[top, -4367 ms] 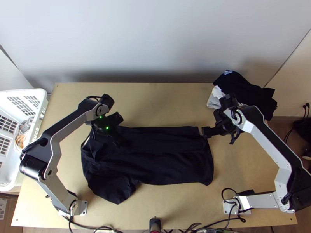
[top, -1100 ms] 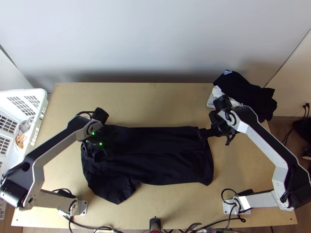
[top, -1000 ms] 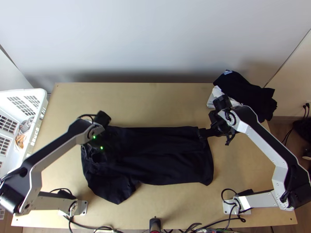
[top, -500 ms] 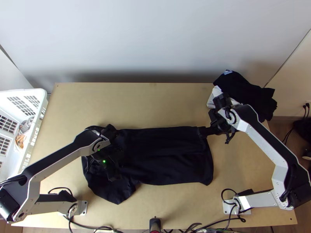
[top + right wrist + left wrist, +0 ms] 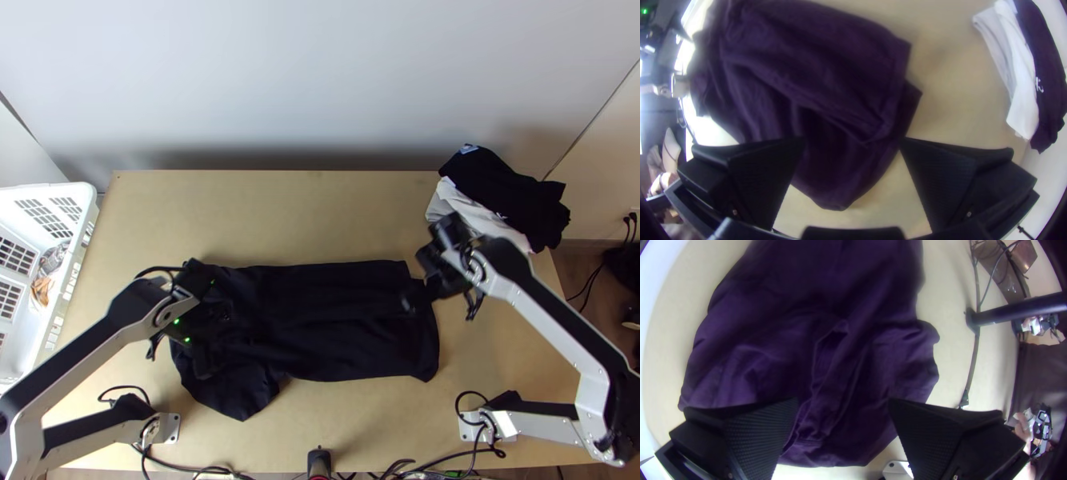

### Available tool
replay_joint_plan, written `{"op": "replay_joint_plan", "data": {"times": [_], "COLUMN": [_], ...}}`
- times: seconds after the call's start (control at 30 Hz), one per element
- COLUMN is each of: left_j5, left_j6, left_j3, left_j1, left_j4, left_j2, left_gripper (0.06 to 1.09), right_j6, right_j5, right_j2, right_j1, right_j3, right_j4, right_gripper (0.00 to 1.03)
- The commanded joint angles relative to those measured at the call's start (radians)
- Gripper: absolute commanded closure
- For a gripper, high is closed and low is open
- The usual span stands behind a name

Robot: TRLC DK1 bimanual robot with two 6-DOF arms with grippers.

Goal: Fold the t-shirt

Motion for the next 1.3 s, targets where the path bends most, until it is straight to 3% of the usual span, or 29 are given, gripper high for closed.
{"op": "replay_joint_plan", "data": {"times": [0.0, 0.27, 0.5, 0.8, 0.9, 1.0, 1.27], "left_j5": [-0.081, -0.139, -0.193, -0.260, -0.242, -0.148, -0.058], "left_j6": [0.026, 0.022, 0.029, 0.135, 0.108, 0.032, -0.008], "left_j3": [-0.069, -0.187, -0.194, -0.263, -0.250, -0.199, -0.210], "left_j1": [-0.009, -0.256, -0.449, -0.553, -0.599, -0.648, -0.734], "left_j4": [-0.005, 0.021, 0.087, 0.251, 0.189, 0.074, 0.034], "left_j2": [-0.133, -0.225, -0.279, -0.328, -0.323, -0.302, -0.306], "left_gripper": [0.10, 0.10, 0.10, 0.10, 0.10, 0.10, 0.10], "right_j6": [-0.048, -0.065, -0.098, -0.109, -0.111, -0.114, -0.129], "right_j5": [0.000, 0.000, 0.014, 0.031, 0.032, 0.034, 0.034], "right_j2": [-0.095, -0.140, -0.154, -0.144, -0.143, -0.140, -0.075], "right_j1": [0.186, 0.329, 0.332, 0.334, 0.331, 0.329, 0.329], "right_j3": [-0.168, -0.317, -0.383, -0.441, -0.446, -0.452, -0.479], "right_j4": [0.027, 0.054, 0.113, 0.209, 0.209, 0.209, 0.269], "right_gripper": [0.04, 0.04, 0.04, 0.04, 0.04, 0.04, 0.04]}}
